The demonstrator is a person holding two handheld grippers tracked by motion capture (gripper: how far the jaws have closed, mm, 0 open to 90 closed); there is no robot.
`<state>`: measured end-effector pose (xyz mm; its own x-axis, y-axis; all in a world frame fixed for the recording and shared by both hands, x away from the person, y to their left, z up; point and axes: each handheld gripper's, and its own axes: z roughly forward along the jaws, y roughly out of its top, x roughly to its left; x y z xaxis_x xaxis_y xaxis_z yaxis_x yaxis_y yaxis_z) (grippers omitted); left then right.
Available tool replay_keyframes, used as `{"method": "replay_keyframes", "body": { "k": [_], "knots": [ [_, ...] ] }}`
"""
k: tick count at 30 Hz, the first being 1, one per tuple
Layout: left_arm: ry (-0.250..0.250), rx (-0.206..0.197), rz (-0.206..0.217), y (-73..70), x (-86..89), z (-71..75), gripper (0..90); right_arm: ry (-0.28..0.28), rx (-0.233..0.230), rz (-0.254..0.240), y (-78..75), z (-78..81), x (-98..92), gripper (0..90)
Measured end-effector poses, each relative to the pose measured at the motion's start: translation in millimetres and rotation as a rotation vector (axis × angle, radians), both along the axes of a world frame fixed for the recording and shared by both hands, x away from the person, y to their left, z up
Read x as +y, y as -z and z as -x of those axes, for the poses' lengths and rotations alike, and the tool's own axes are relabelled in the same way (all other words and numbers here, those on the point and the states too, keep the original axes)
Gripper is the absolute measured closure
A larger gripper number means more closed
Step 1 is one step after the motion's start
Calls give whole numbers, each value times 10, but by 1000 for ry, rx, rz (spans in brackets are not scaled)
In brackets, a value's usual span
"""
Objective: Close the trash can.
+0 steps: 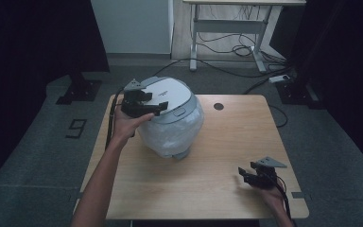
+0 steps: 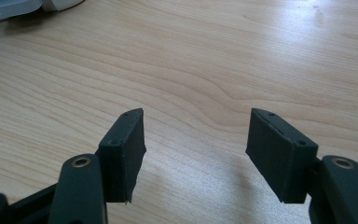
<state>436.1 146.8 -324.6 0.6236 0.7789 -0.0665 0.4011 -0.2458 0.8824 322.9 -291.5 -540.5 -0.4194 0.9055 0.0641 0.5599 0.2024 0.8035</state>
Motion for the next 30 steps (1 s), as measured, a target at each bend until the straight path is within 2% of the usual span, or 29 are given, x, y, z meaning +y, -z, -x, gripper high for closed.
{"method": "replay_keyframes", "body": {
  "k": [2, 6, 11, 14, 24, 25, 26, 27, 30],
  "knots": [
    [-26, -14, -33, 4, -60, -15, 198, -1, 0, 4, 2, 0, 6, 362],
    [-69, -8, -49, -6, -179, -76, 166, -1, 2, 6, 5, -1, 4, 362],
    [-81, 18, -90, -56, -345, -103, 162, -4, 6, 12, 11, -3, 11, 361],
    [-88, 22, -100, -61, -398, -104, 164, -6, 4, 16, 10, 2, 20, 361],
    [-98, 20, -109, -63, -423, -84, 182, -7, 9, 21, 16, 4, 36, 359],
    [-108, 19, -151, -57, -437, -78, 182, -7, 8, 21, 16, 4, 35, 360],
    [-108, 2, -149, -52, -441, -69, 219, -7, 8, 21, 16, 4, 33, 359],
    [-111, 5, -138, -43, -434, -66, 226, -7, 8, 21, 16, 5, 33, 359],
    [-104, 7, -137, -48, -427, -71, 226, -9, 7, 22, 15, 7, 34, 359]
  ]
}}
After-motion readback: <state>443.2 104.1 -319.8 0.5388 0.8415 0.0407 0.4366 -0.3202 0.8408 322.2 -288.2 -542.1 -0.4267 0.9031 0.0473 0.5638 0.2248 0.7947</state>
